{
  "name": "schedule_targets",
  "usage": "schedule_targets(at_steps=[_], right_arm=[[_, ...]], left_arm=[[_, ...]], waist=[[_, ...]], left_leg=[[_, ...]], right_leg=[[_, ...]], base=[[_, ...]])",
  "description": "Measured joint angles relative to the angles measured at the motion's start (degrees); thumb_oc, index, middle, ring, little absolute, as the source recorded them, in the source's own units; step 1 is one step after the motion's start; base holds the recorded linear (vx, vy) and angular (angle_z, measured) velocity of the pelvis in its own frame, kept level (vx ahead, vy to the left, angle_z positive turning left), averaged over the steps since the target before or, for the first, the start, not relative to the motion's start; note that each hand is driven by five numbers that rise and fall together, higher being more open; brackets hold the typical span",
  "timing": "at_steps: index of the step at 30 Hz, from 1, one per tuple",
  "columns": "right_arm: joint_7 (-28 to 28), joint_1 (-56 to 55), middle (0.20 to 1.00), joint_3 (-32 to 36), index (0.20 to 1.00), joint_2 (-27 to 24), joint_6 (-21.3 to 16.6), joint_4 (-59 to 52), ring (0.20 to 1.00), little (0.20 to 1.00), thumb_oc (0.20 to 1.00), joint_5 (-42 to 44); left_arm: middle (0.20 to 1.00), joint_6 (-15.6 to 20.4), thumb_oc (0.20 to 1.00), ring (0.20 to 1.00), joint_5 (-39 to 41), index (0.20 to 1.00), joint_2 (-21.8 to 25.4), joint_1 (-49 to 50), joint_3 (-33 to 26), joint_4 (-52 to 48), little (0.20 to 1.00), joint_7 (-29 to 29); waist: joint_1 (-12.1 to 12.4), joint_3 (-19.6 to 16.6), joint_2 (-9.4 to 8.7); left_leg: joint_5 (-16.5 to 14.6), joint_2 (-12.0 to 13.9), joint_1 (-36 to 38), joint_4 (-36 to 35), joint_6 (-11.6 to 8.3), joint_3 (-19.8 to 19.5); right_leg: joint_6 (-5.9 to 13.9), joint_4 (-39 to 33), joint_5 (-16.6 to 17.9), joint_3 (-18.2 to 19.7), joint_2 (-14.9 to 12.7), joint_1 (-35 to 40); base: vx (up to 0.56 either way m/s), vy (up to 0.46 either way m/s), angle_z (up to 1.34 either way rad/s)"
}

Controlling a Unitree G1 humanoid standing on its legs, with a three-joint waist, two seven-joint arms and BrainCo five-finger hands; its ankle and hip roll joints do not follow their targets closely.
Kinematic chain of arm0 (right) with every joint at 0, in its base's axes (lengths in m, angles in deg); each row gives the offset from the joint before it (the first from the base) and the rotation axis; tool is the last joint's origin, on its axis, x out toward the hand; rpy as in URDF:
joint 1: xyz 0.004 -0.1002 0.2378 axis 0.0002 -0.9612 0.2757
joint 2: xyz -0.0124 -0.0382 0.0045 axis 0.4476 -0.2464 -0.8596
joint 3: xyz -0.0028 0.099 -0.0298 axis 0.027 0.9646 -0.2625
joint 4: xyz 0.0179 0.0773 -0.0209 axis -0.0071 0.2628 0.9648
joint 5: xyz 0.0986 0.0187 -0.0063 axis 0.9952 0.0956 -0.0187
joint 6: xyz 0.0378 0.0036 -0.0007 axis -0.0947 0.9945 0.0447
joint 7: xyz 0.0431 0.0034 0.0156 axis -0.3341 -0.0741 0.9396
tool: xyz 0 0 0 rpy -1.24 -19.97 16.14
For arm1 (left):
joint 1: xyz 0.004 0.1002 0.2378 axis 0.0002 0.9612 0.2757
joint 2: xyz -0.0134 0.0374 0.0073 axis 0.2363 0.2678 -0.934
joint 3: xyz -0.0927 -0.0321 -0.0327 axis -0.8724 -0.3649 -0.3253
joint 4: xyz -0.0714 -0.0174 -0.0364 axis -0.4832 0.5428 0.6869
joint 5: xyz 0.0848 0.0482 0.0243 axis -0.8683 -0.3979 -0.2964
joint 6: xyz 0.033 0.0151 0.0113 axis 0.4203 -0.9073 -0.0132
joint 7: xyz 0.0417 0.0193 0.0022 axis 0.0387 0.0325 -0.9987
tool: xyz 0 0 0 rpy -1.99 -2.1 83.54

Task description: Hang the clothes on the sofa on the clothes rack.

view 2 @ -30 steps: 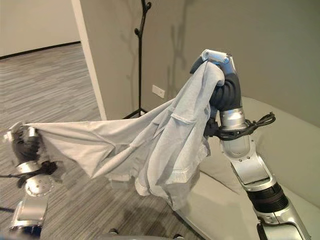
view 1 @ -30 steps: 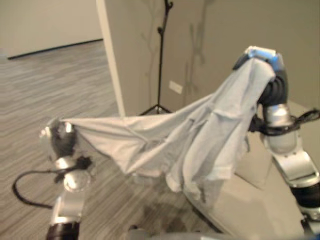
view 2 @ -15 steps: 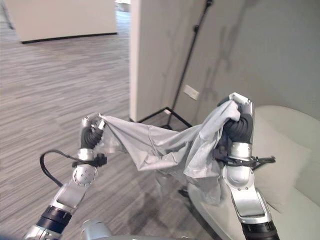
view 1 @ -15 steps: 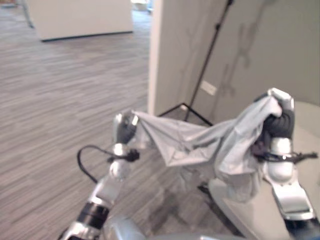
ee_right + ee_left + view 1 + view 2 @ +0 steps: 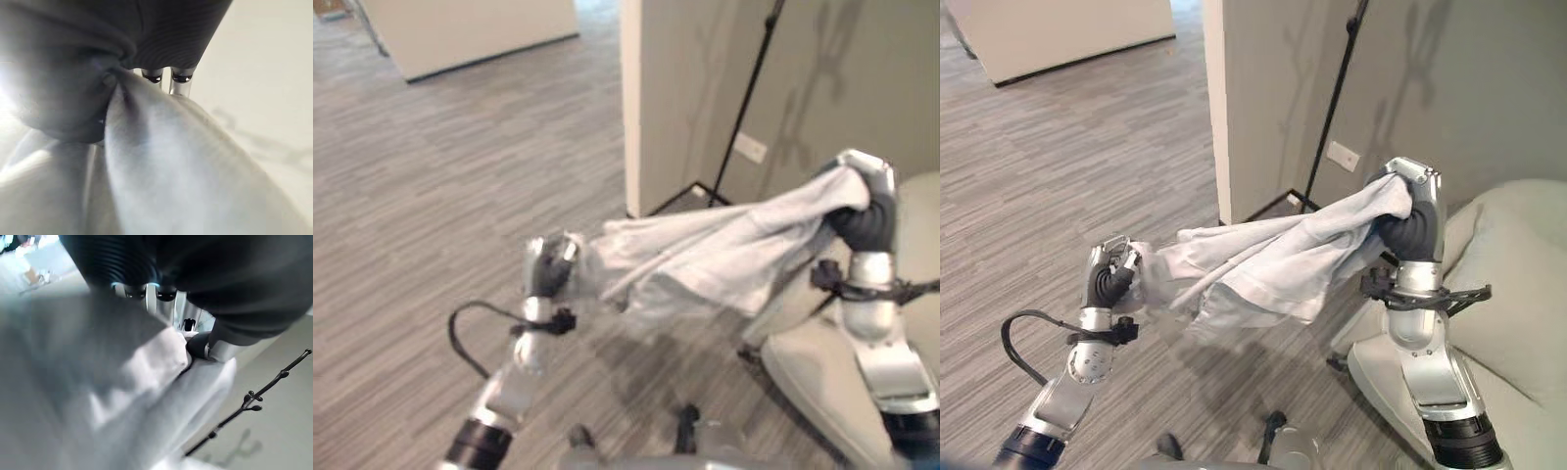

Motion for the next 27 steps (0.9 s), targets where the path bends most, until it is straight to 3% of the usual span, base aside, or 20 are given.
schedule_targets(at_steps=[1, 4, 7, 8, 9, 10, 12, 14, 17, 19, 20, 21, 22, 24, 25, 27], right_arm=[[-0.1, -0.1, 0.200, 0.2, 0.200, -0.3, 0.3, 0.1, 0.200, 0.200, 0.200, -0.1], [0.0, -0.2, 0.200, -0.2, 0.200, 0.3, 0.4, 0.0, 0.200, 0.200, 0.200, -0.7], [0.1, 0.1, 0.200, -0.3, 0.200, 1.0, 0.1, 0.1, 0.200, 0.200, 0.200, -1.0], [0.2, 0.3, 0.200, -0.2, 0.200, 1.1, 0.0, 0.1, 0.200, 0.200, 0.200, -1.0], [0.2, 0.9, 0.200, -0.2, 0.200, 0.9, -0.4, 0.5, 0.200, 0.200, 0.200, -1.0], [0.2, 1.8, 0.200, -0.3, 0.200, 1.0, -0.8, 1.8, 0.200, 0.200, 0.200, -1.0], [-0.1, 2.3, 0.200, -0.1, 0.200, 0.8, -1.0, 2.3, 0.200, 0.200, 0.200, -0.8], [-0.1, 2.3, 0.200, -0.3, 0.200, 1.0, -1.1, 2.8, 0.200, 0.200, 0.200, -0.5], [-0.1, 2.3, 0.200, -0.3, 0.200, 0.8, -1.2, 3.9, 0.200, 0.200, 0.200, -0.5], [-0.1, 2.2, 0.200, -0.3, 0.200, 0.8, -1.0, 5.4, 0.200, 0.200, 0.200, -0.5], [-0.3, 2.2, 0.200, -0.3, 0.200, 0.9, -0.9, 6.5, 0.200, 0.200, 0.200, -0.5], [-0.4, 2.2, 0.200, -0.3, 0.200, 1.0, -0.9, 7.1, 0.200, 0.200, 0.200, -0.5], [-0.6, 2.3, 0.200, -0.3, 0.200, 1.0, -0.9, 7.2, 0.200, 0.200, 0.200, -0.5], [-1.3, 2.2, 0.200, -0.6, 0.200, 0.5, -0.9, 8.1, 0.200, 0.200, 0.200, -0.3], [-2.1, 2.3, 0.200, -2.0, 0.200, 1.5, -0.8, 9.2, 0.200, 0.200, 0.200, 0.3], [-2.3, 1.4, 0.200, -4.3, 0.200, 2.6, -0.8, 9.0, 0.200, 0.200, 0.200, 1.2]], left_arm=[[0.200, 0.0, 0.200, 0.200, -0.1, 0.200, -0.4, -0.7, -0.1, 0.0, 0.200, 0.5], [0.200, -0.1, 0.200, 0.200, -0.1, 0.200, -0.2, -2.4, 0.1, 0.1, 0.200, 1.6], [0.200, -0.1, 0.200, 0.200, 0.0, 0.200, 0.1, -3.3, 0.0, 0.0, 0.200, 2.0], [0.200, -0.1, 0.200, 0.200, 0.2, 0.200, 1.1, -4.9, 0.0, 0.0, 0.200, 1.9], [0.200, 0.0, 0.200, 0.200, 0.2, 0.200, 1.7, -5.1, -0.1, -0.3, 0.200, 1.8], [0.200, 0.0, 0.200, 0.200, 0.2, 0.200, 2.2, -5.7, 0.1, -0.1, 0.200, 1.8], [0.200, 0.3, 0.200, 0.200, 0.2, 0.200, 2.2, -5.9, 0.1, -0.8, 0.200, 1.2], [0.200, 0.4, 0.200, 0.200, 0.7, 0.200, 1.3, -6.0, 0.2, -1.5, 0.200, 0.9], [0.200, 0.5, 0.200, 0.200, 0.9, 0.200, 0.9, -5.7, 0.9, -1.3, 0.200, 0.7], [0.200, 0.4, 0.200, 0.200, 0.9, 0.200, 1.0, -5.4, 2.3, -1.0, 0.200, 0.8], [0.200, 0.4, 0.200, 0.200, 0.9, 0.200, 0.7, -5.4, 2.6, -0.9, 0.200, 0.8], [0.200, 0.3, 0.200, 0.200, 0.9, 0.200, 0.6, -5.4, 2.6, -0.8, 0.200, 0.6], [0.200, 0.3, 0.200, 0.200, 0.9, 0.200, 0.6, -5.5, 2.5, -0.8, 0.200, 0.5], [0.200, 0.2, 0.200, 0.200, 0.9, 0.200, 0.1, -5.8, 2.6, 0.3, 0.200, -0.6], [0.200, -0.2, 0.200, 0.200, 0.9, 0.200, 0.5, -5.6, 2.1, 1.5, 0.200, -1.2], [0.200, -0.8, 0.200, 0.200, 1.2, 0.200, 2.2, -5.1, 1.5, 1.3, 0.200, -2.0]], waist=[[-0.6, 0.0, 0.54], [-0.5, 0.2, -0.19], [0.0, 0.1, -0.70], [0.4, 0.0, -1.95], [1.3, -0.1, -2.02], [1.8, 0.0, -2.43], [3.5, -0.2, -2.38], [3.6, -0.3, -2.80], [3.7, -0.1, -3.56], [3.8, -0.3, -1.95], [3.9, -0.4, -1.35], [4.1, -0.3, -1.09], [4.3, -0.4, -0.35], [5.0, -0.4, 1.35], [5.6, -0.4, 0.72], [5.8, -0.7, -0.65]], left_leg=[[-0.6, -0.1, 1.7, -2.5, 0.48, -0.3], [0.0, -0.7, 4.0, -3.4, 0.59, -0.6], [-0.6, 0.0, 4.5, 0.3, -0.01, -1.7], [-1.8, 1.2, 1.2, 6.7, -1.37, -1.7], [-1.7, 2.6, 0.2, 10.1, -2.06, -1.7], [-2.1, 4.5, -2.0, 15.5, -2.83, -1.6], [-1.2, 8.8, -5.6, 24.3, -4.16, 0.3], [-1.4, 11.7, -8.3, 27.4, -4.96, 0.9], [-0.5, 12.6, -8.2, 13.2, -4.63, 0.7], [1.6, 12.4, -6.5, -0.1, -5.08, -2.1], [3.0, 12.5, -6.0, -3.9, -4.51, -3.2], [3.6, 12.8, -5.7, -7.0, -5.17, -4.6], [3.8, 13.0, -5.6, -7.7, -5.25, -5.2], [4.4, 14.2, -4.9, -6.9, -4.10, -8.5], [6.4, 13.1, -4.4, -4.5, -3.34, -9.2], [7.4, 12.1, -4.5, -0.7, -4.49, -8.2]], right_leg=[[-0.36, 0.1, -0.5, -0.8, 0.5, 0.6], [-0.84, -1.7, -0.1, -1.1, 0.7, 3.5], [1.28, -2.7, -2.2, -1.2, 0.8, 7.1], [0.50, -3.3, -2.5, -0.8, 0.9, 7.0], [0.45, -4.2, -2.9, -1.1, 1.6, 7.7], [-1.13, -4.7, -3.2, -1.0, 1.9, 8.0], [-1.71, -8.1, -1.8, -1.0, 3.9, 10.3], [-3.20, -9.4, -2.4, -0.5, 4.8, 11.0], [-3.81, -9.9, -1.9, 1.6, 5.1, 10.0], [-3.53, -10.1, -1.6, 3.0, 6.3, 9.8], [-3.37, -10.1, -1.7, 3.7, 6.8, 9.8], [-2.98, -10.3, -1.8, 5.2, 7.5, 10.0], [-2.91, -10.3, -1.8, 5.5, 7.8, 10.1], [-0.36, -9.4, -2.0, 9.4, 8.1, 10.4], [0.21, -8.5, -1.7, 10.3, 6.8, 10.4], [1.73, -9.5, -1.8, 10.9, 4.7, 12.2]], base=[[0.32, -0.034, 0.17], [0.32, -0.083, 0.12], [0.31, -0.198, 0.31], [0.23, -0.214, 0.27], [0.29, -0.182, 0.11], [0.12, -0.083, -0.21], [0.19, 0.011, -0.17], [0.21, 0.090, -0.06], [0.37, 0.319, -0.24], [0.31, 0.237, -0.39], [0.39, 0.218, -0.45], [0.27, 0.142, -0.42], [0.44, 0.257, -0.66], [0.39, 0.233, -0.85], [0.33, 0.187, -0.75], [0.57, 0.373, -0.55]])
